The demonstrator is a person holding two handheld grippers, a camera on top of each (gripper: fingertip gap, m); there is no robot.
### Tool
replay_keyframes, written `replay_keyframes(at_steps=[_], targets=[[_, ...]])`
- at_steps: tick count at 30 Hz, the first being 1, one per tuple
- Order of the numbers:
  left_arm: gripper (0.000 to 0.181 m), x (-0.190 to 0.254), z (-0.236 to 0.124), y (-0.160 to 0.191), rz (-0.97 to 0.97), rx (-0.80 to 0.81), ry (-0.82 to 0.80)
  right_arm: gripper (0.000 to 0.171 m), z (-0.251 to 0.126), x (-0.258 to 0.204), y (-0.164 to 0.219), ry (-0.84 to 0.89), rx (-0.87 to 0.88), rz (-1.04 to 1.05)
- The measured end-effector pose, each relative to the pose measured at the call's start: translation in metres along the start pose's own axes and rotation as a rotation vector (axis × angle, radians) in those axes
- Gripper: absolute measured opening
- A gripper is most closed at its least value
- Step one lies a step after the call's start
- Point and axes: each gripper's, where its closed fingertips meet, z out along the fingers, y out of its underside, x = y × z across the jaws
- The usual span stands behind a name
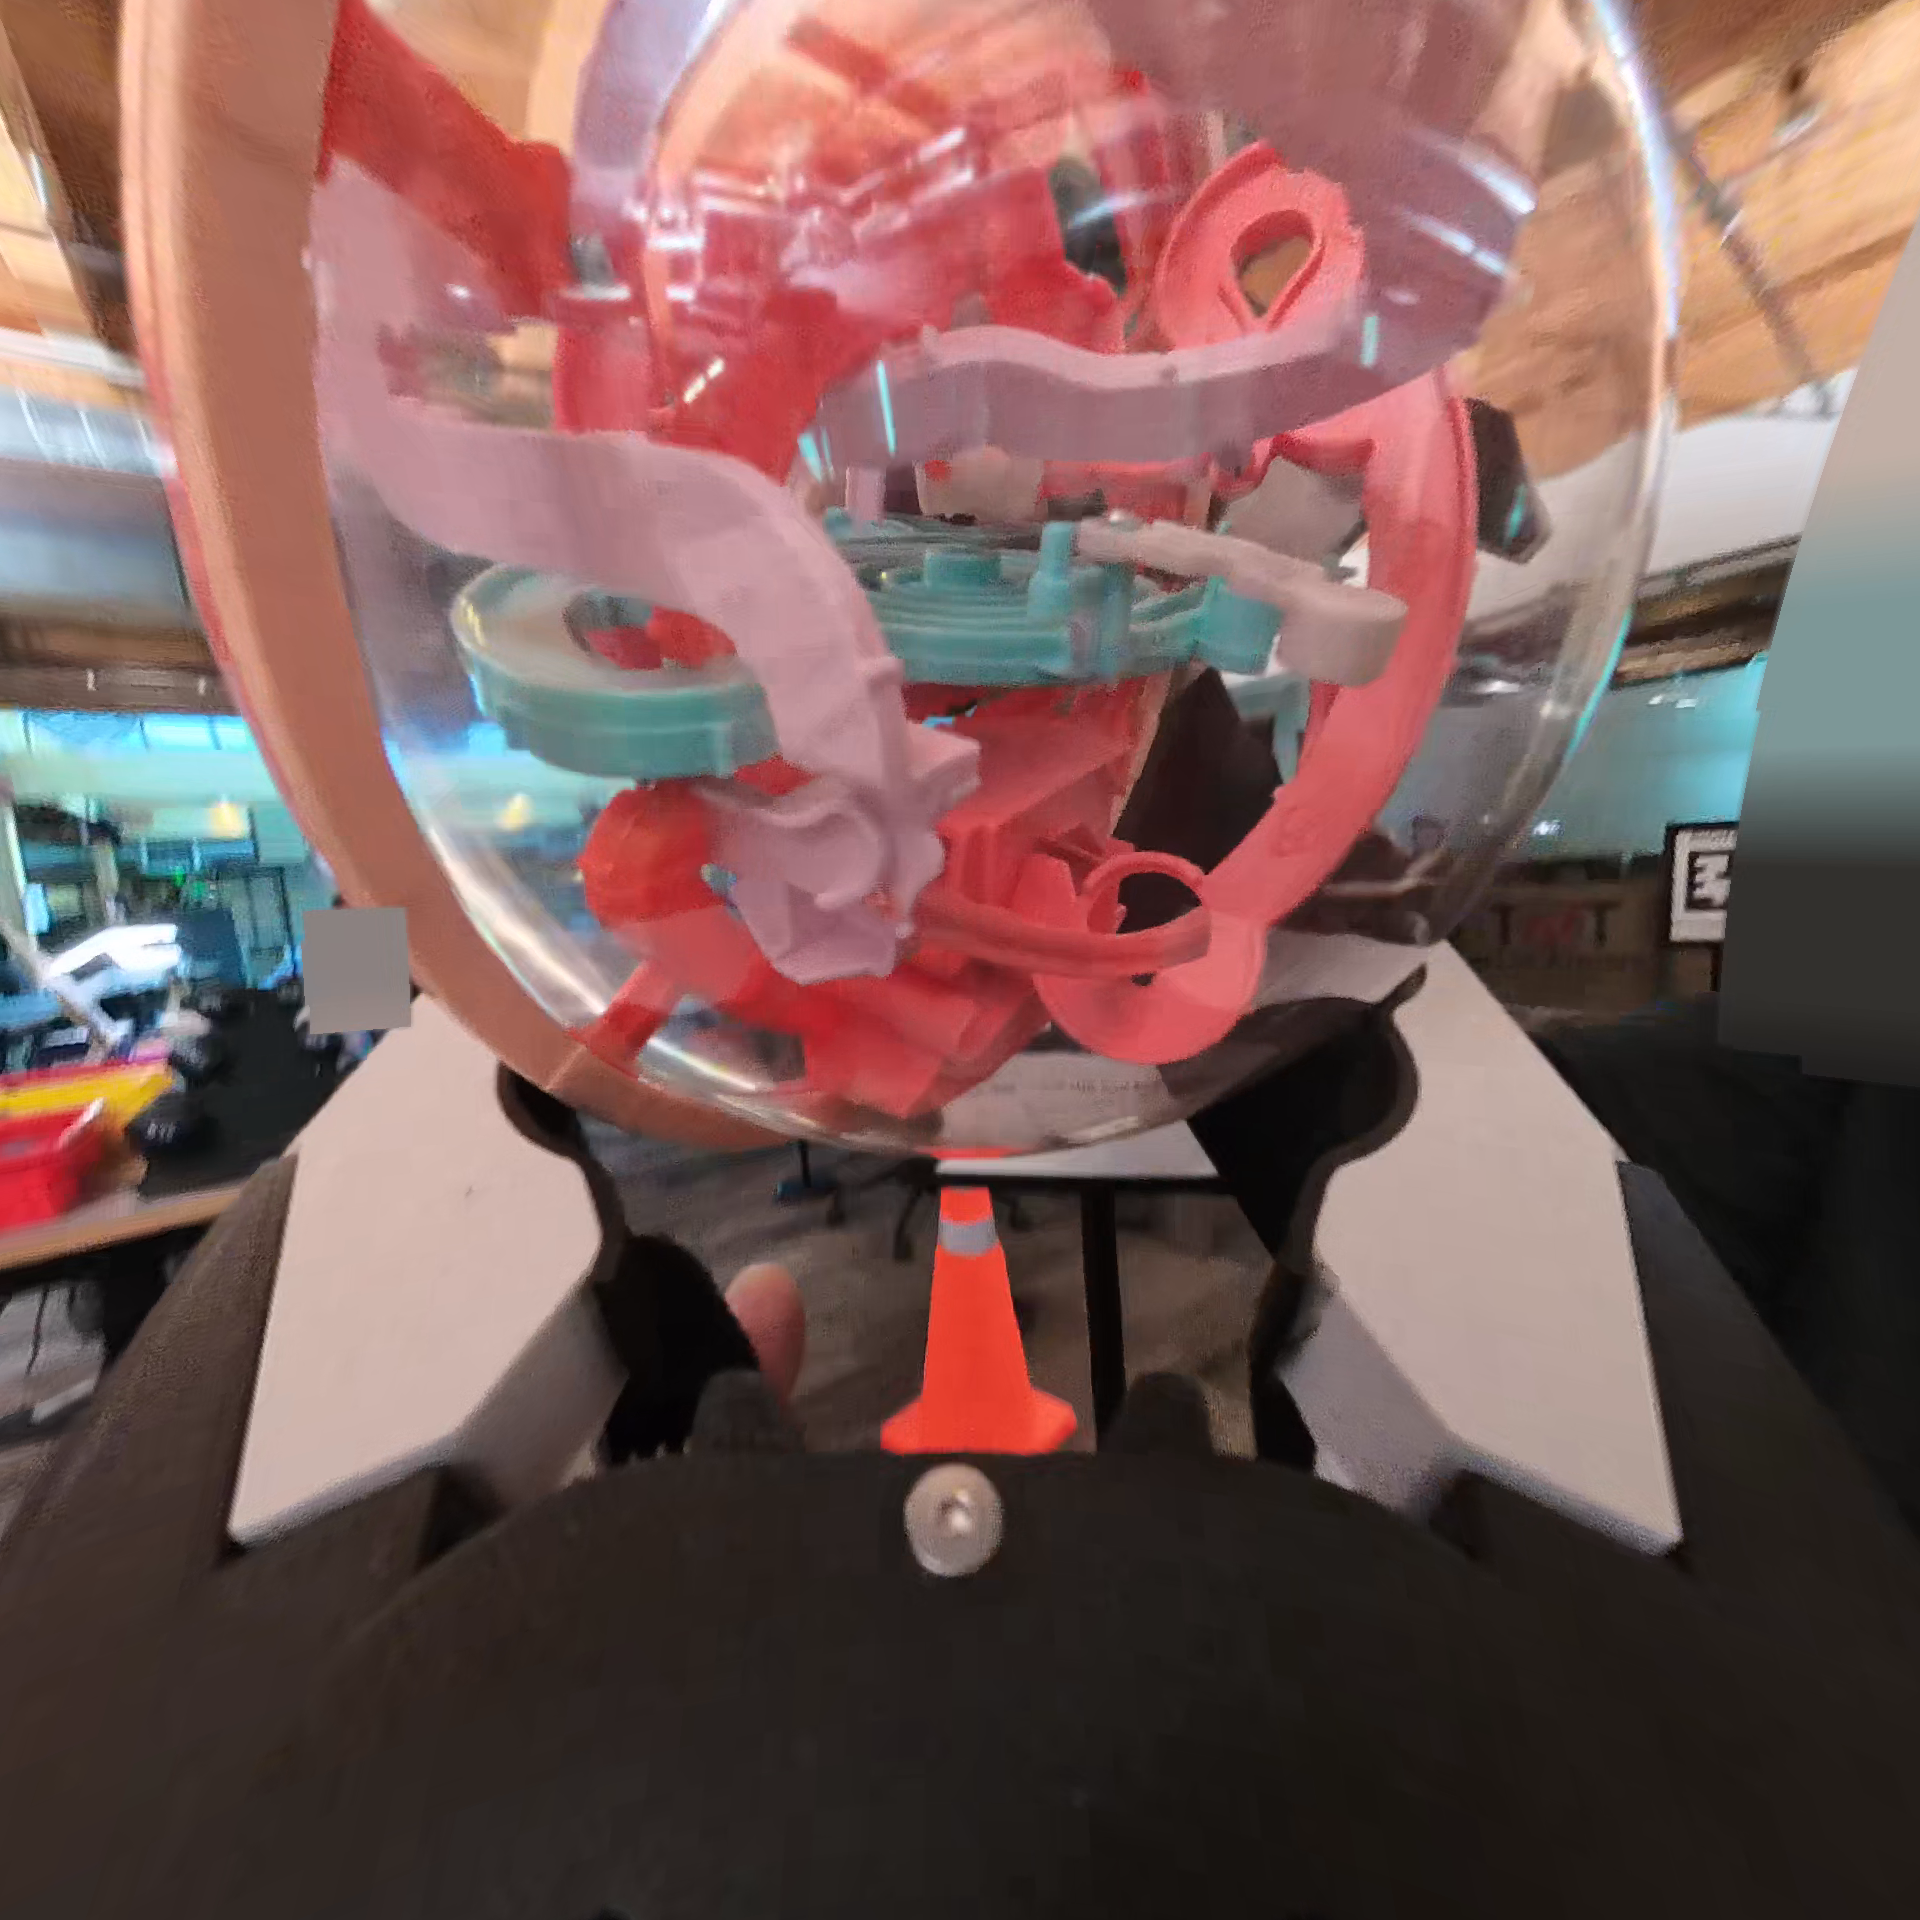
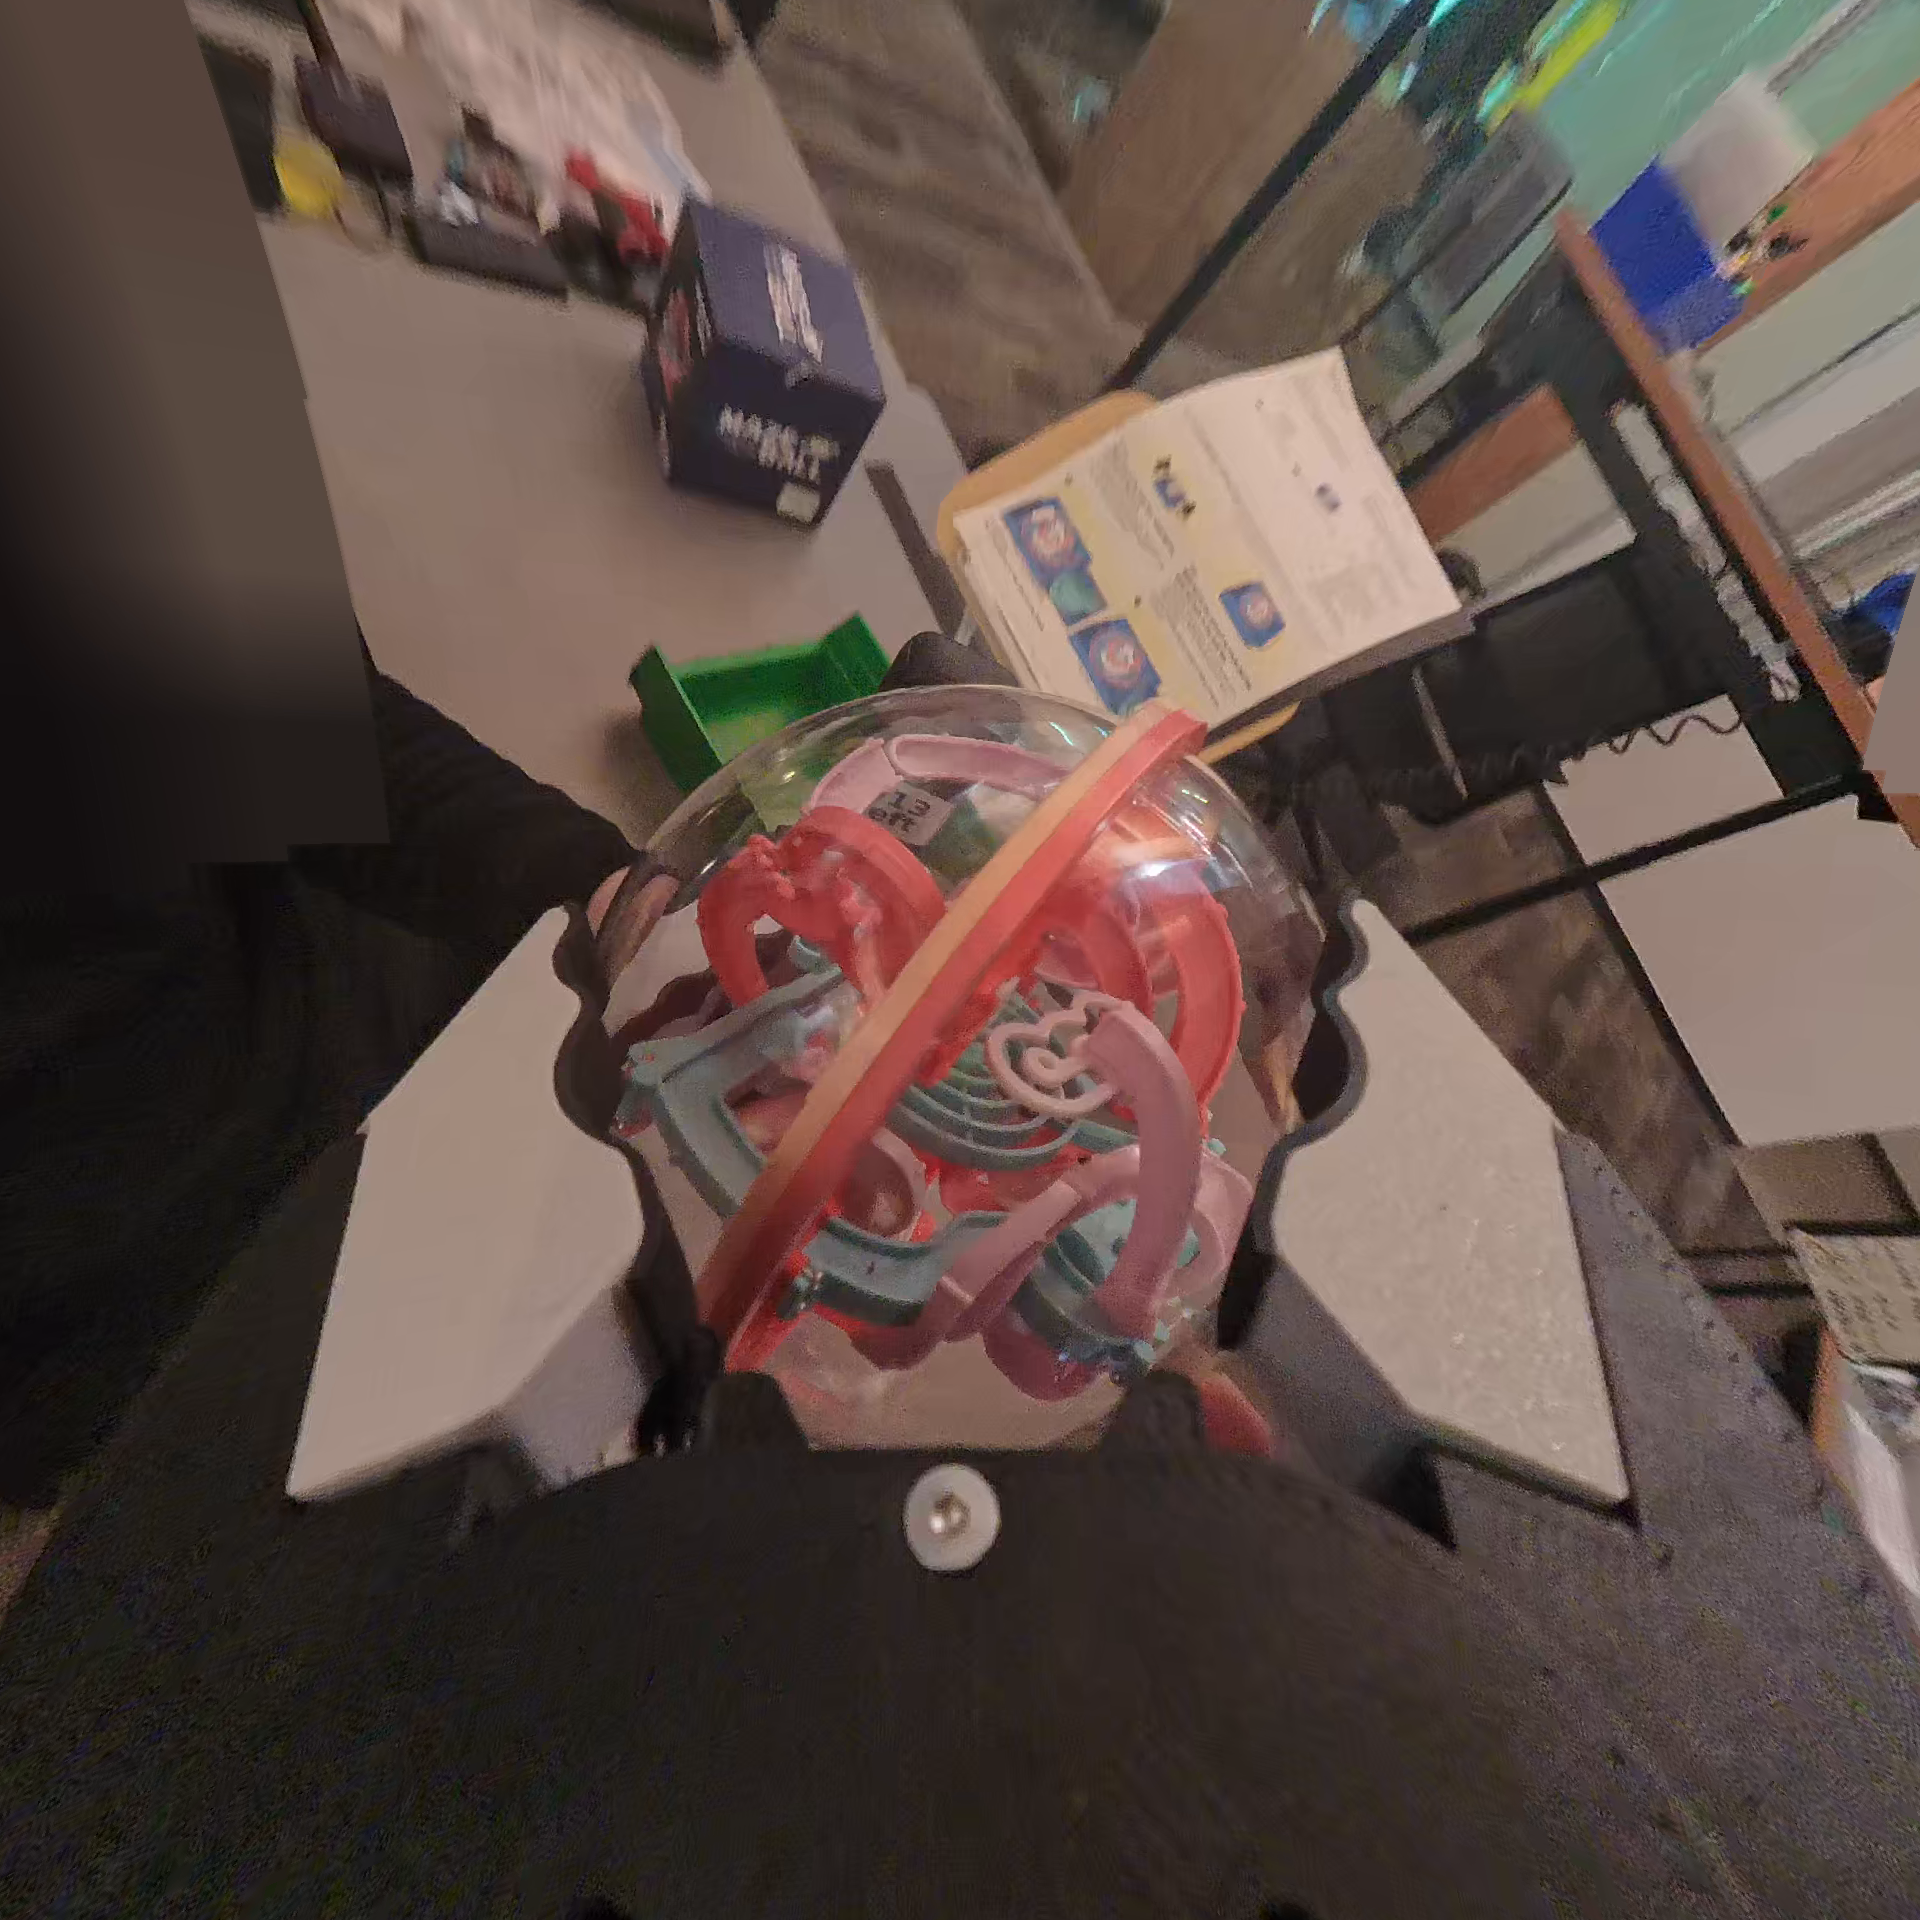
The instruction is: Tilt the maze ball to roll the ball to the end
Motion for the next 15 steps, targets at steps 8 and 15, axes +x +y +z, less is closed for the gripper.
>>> replay_keyframes(at_steps=[8,15], targets=[[0.150,0.046,0.052,-0.061,0.212,0.050,0.129,0.132,-0.059,-0.022,-0.068,0.121,-0.093,-0.200],[0.152,0.065,0.085,-0.061,0.277,-0.120,0.108,0.132,-0.110,-0.038,-0.071,0.228,0.146,-0.197]])
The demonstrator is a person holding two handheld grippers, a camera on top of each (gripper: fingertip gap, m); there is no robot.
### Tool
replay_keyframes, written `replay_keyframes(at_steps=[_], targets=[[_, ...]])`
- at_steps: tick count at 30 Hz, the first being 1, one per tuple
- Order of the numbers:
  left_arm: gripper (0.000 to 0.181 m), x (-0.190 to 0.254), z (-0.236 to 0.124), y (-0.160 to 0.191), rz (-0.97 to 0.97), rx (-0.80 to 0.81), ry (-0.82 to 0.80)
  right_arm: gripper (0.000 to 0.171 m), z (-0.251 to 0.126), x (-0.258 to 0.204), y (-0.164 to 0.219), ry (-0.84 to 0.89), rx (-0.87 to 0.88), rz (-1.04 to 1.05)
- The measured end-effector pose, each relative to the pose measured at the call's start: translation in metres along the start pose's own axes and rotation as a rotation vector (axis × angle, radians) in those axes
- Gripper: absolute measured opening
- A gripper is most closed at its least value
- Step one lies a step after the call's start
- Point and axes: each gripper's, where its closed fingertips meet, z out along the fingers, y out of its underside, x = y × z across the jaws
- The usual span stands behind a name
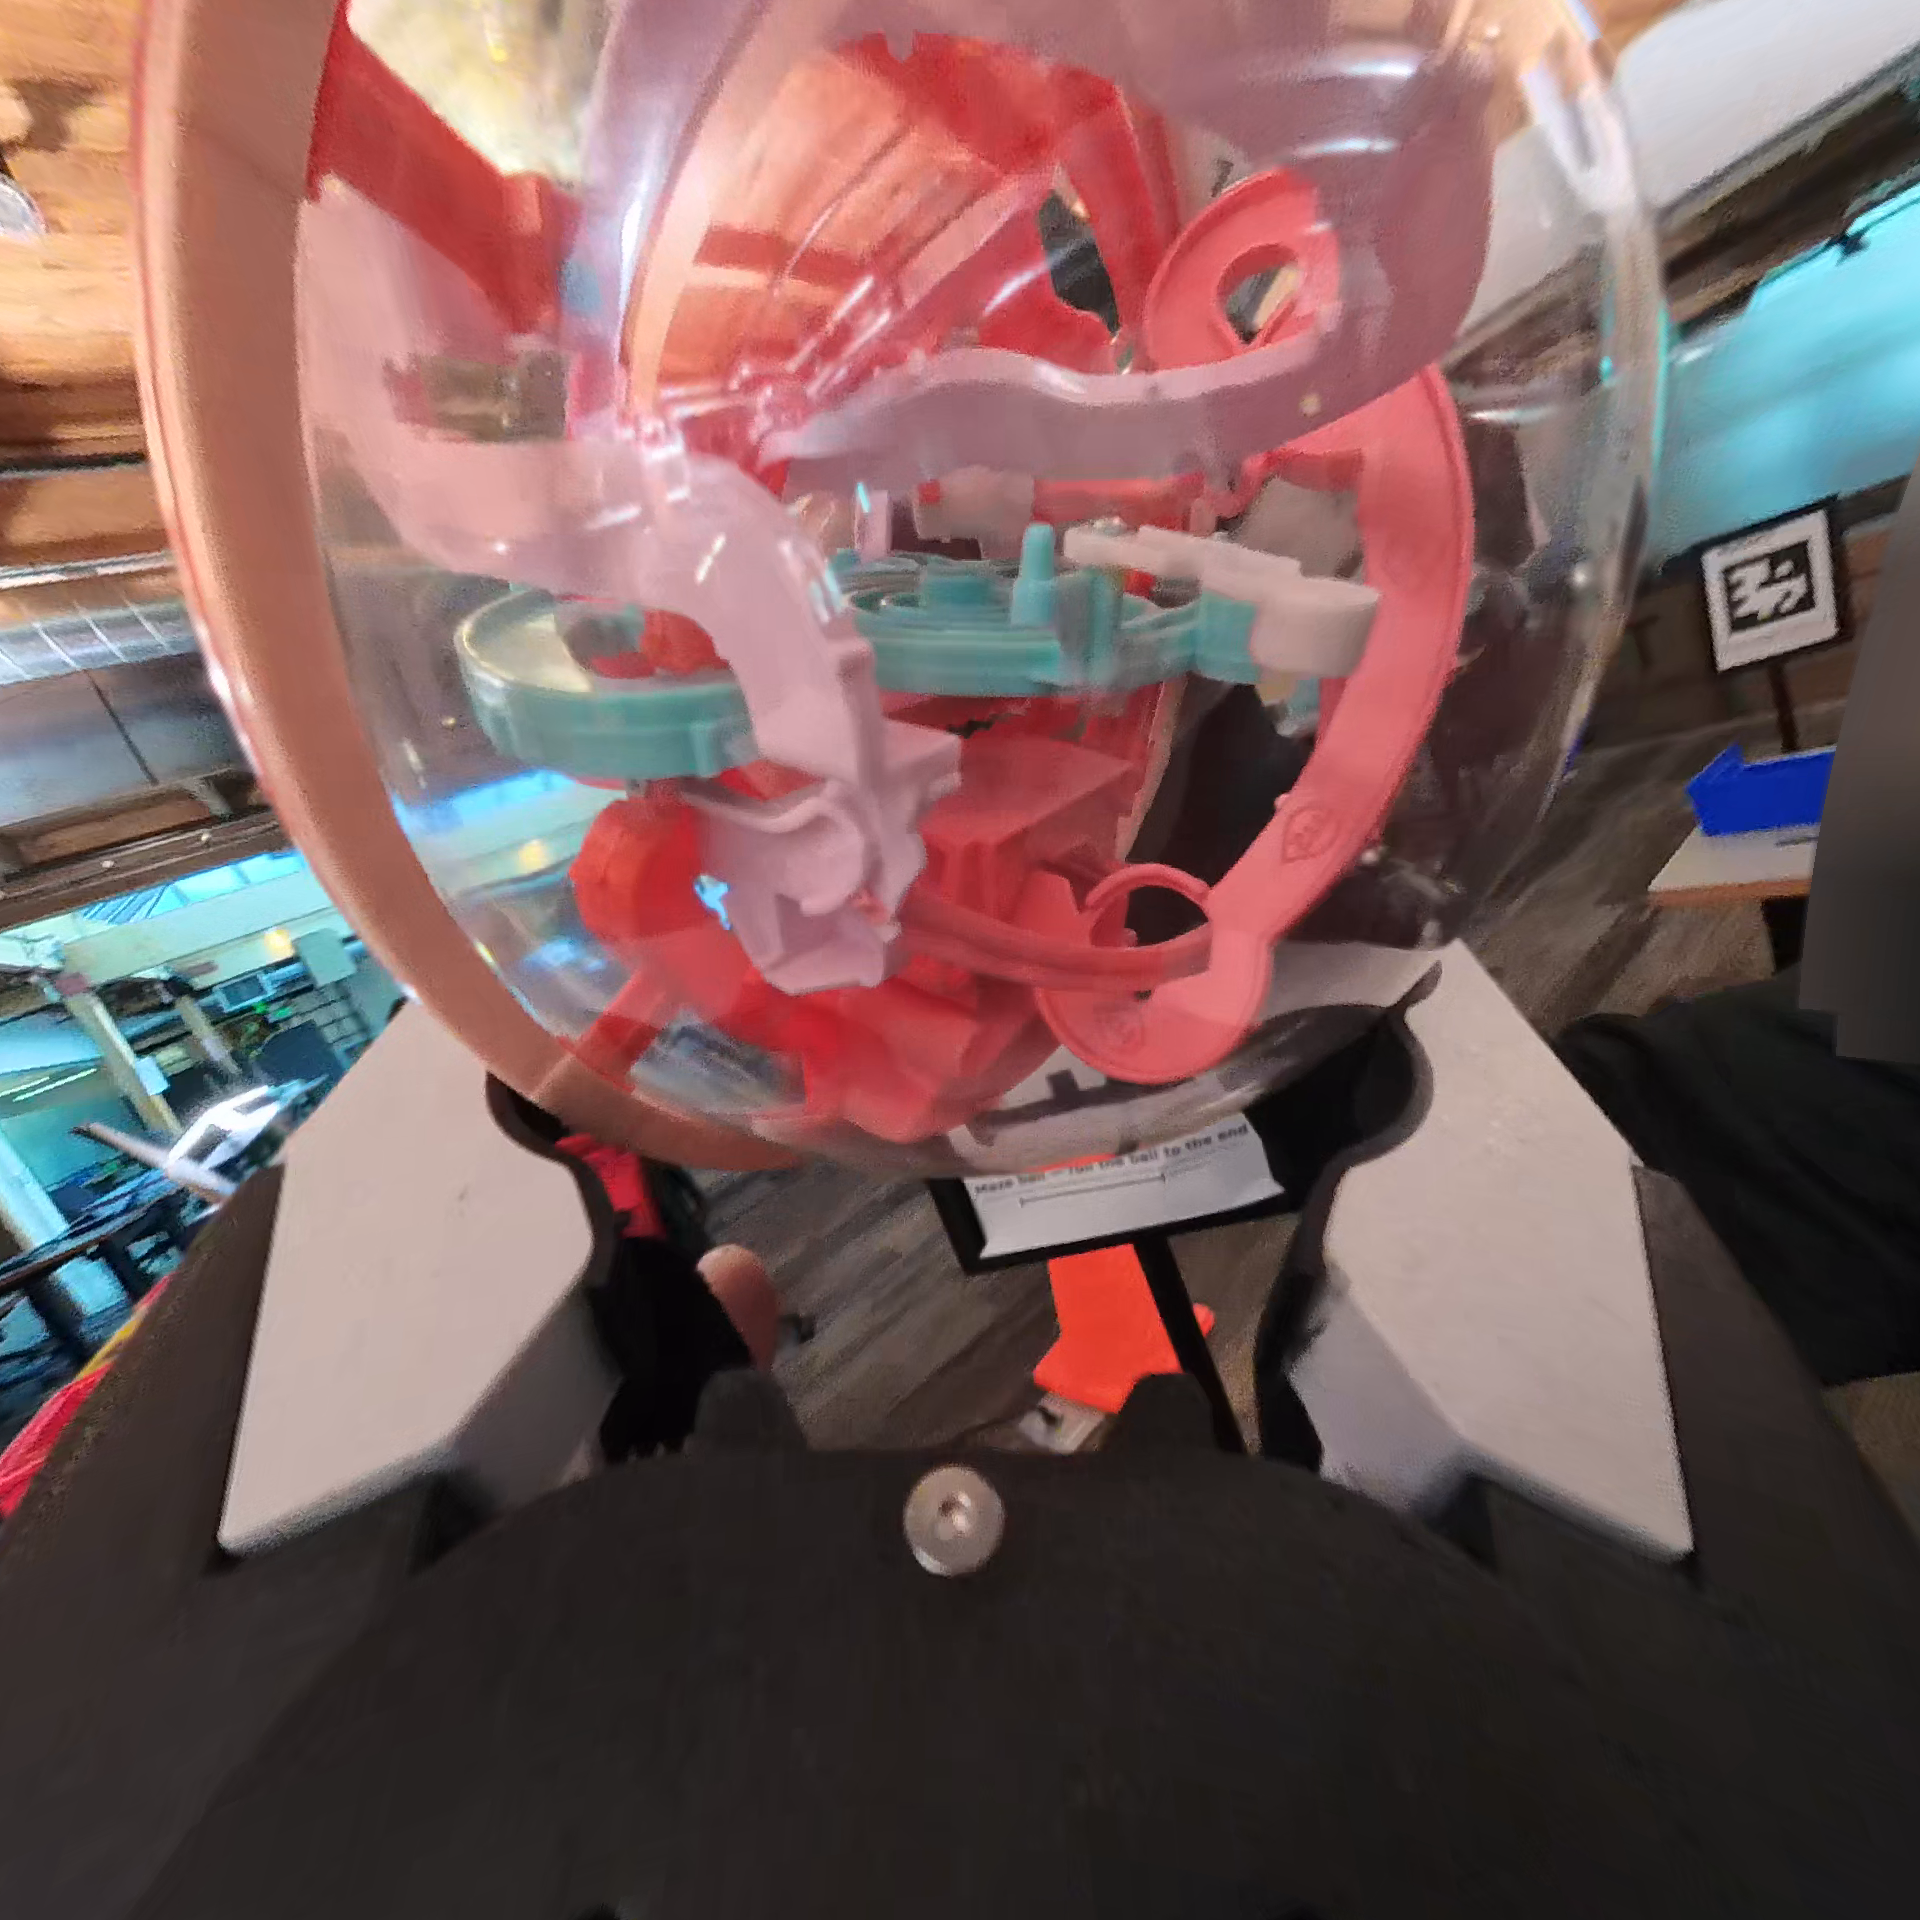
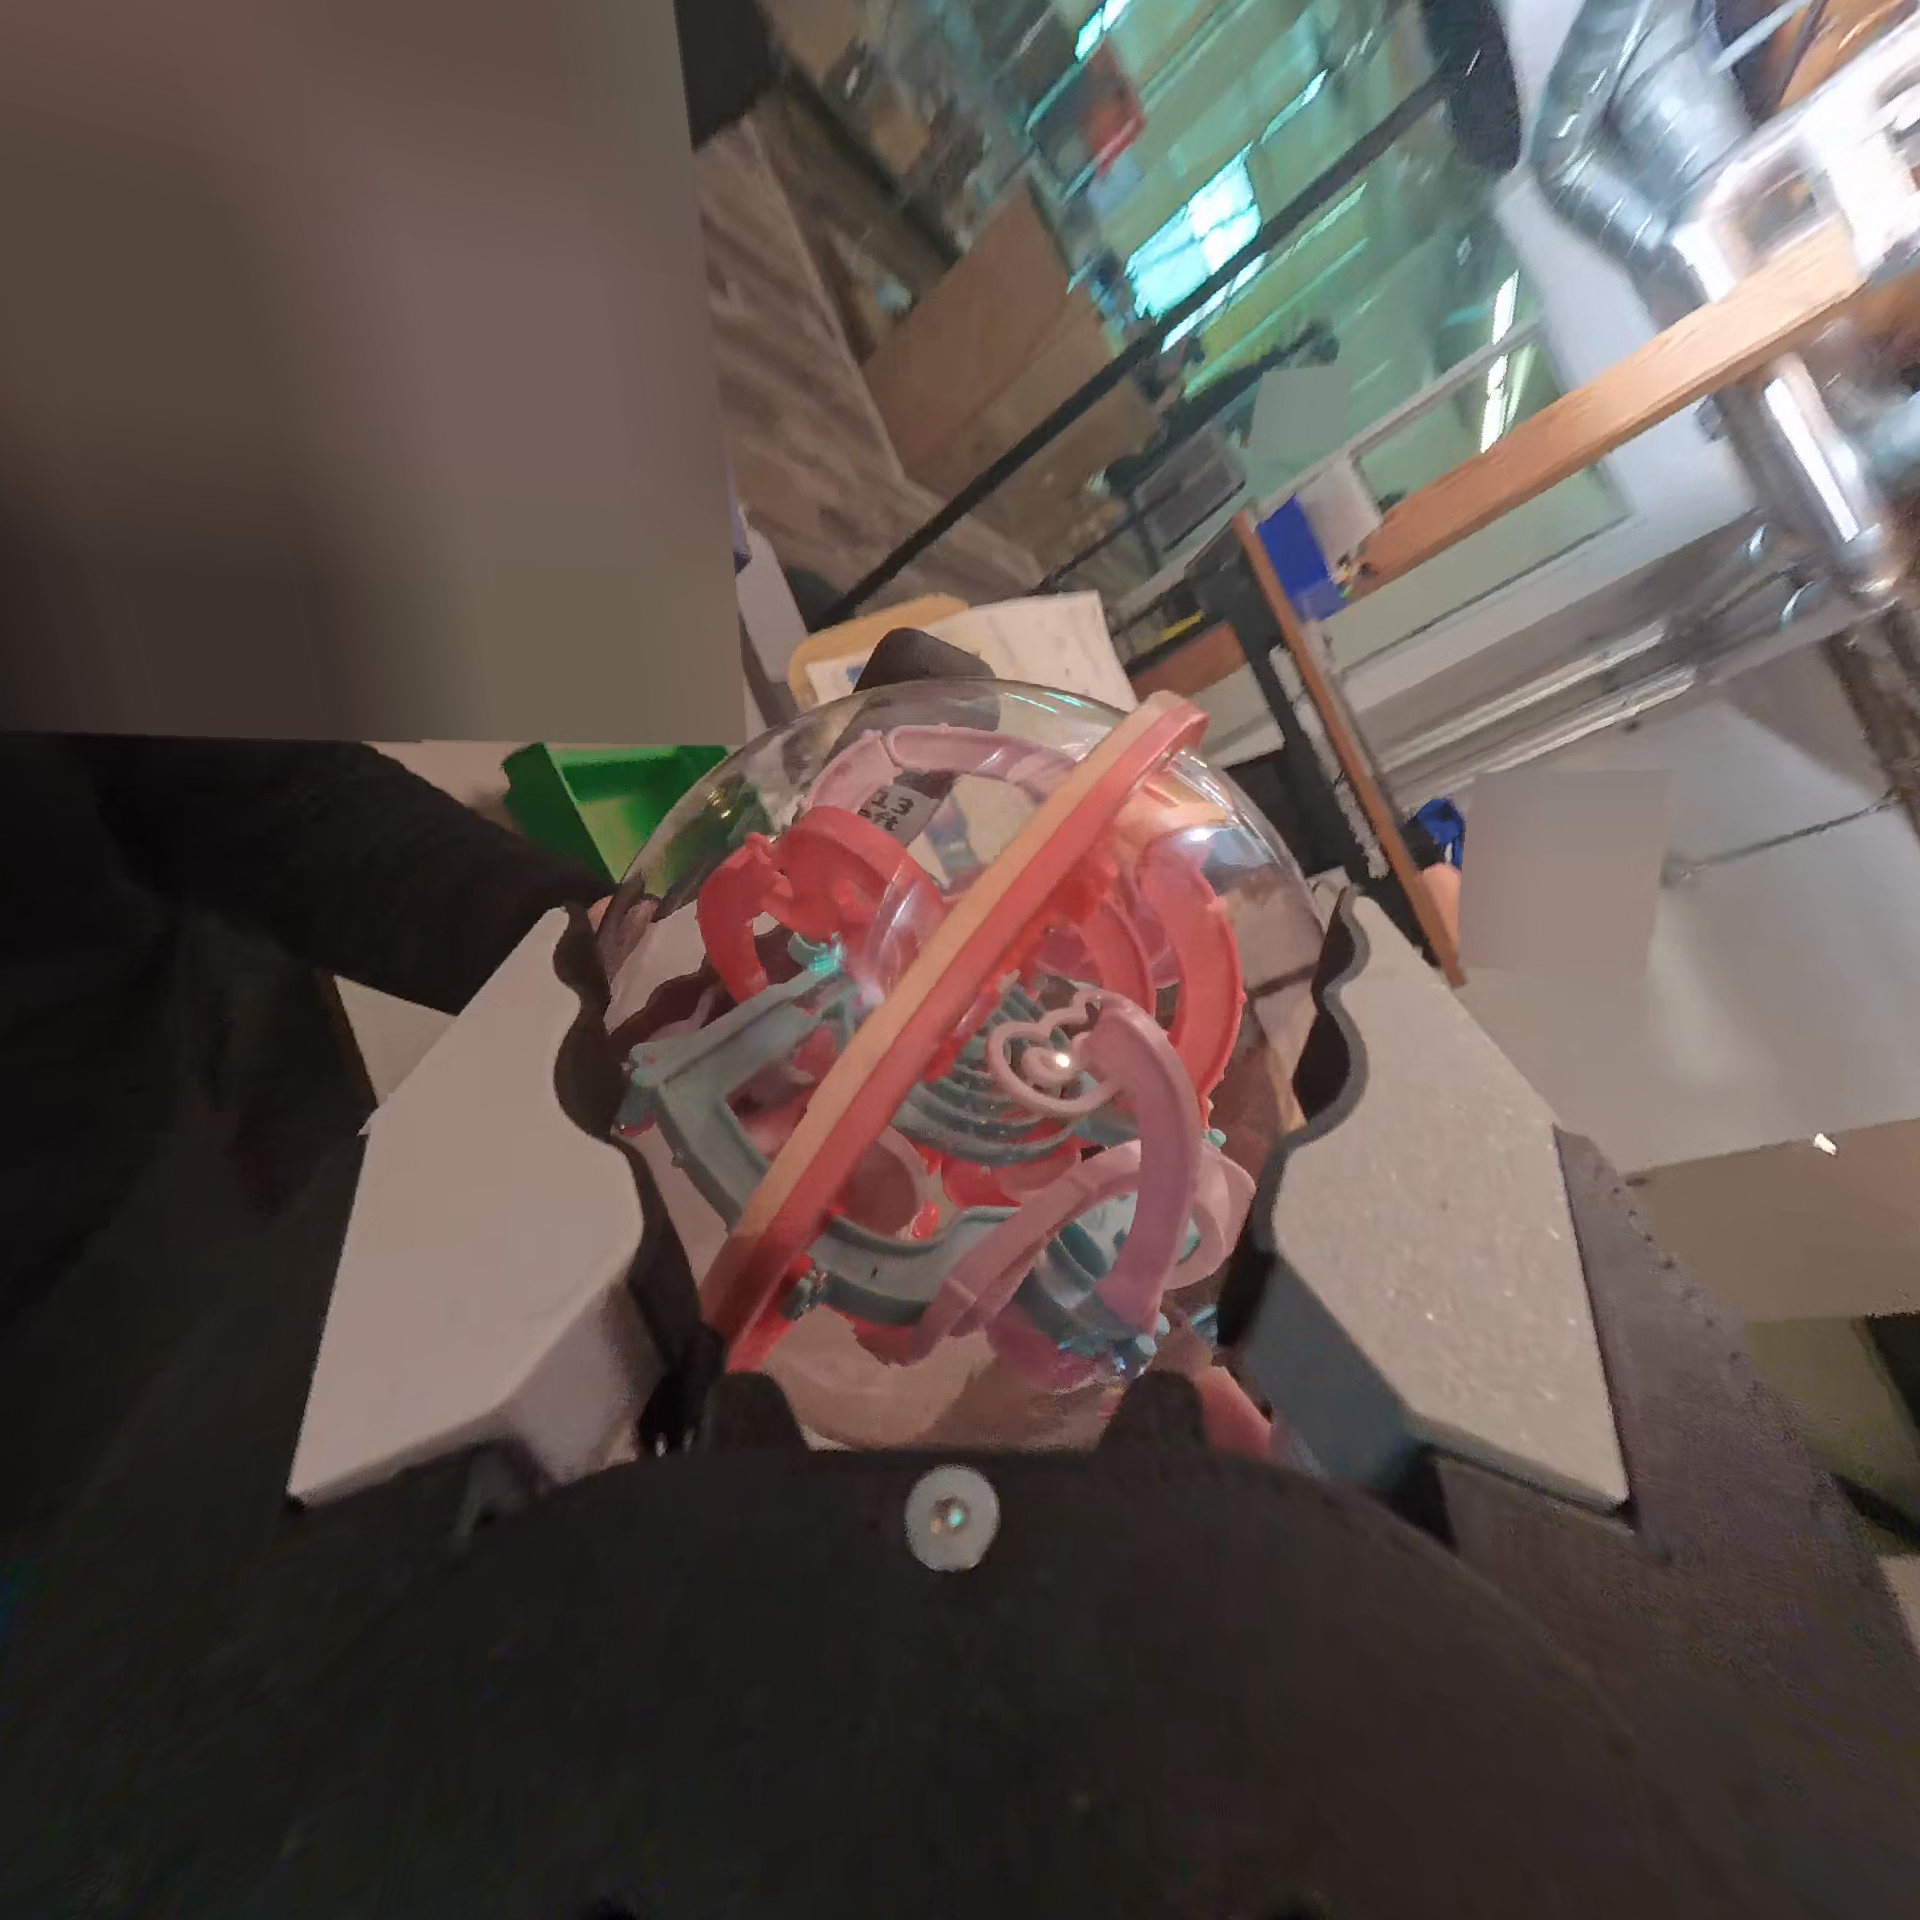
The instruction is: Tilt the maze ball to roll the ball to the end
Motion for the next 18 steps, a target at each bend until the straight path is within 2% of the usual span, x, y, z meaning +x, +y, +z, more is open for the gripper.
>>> replay_keyframes(at_steps=[3,6,11,18], targets=[[0.154,0.001,-0.004,-0.002,0.000,-0.065,-0.032,0.132,-0.003,0.001,-0.001,0.025,0.106,0.038],[0.154,-0.001,-0.011,0.005,-0.076,-0.113,-0.046,0.132,0.001,0.007,0.009,0.035,0.138,0.128],[0.155,-0.011,-0.018,0.027,-0.199,-0.081,-0.056,0.132,0.014,0.013,0.037,0.017,0.093,0.231],[0.156,-0.024,-0.020,0.044,-0.242,-0.019,-0.031,0.132,0.025,0.018,0.059,0.012,0.007,0.249]])
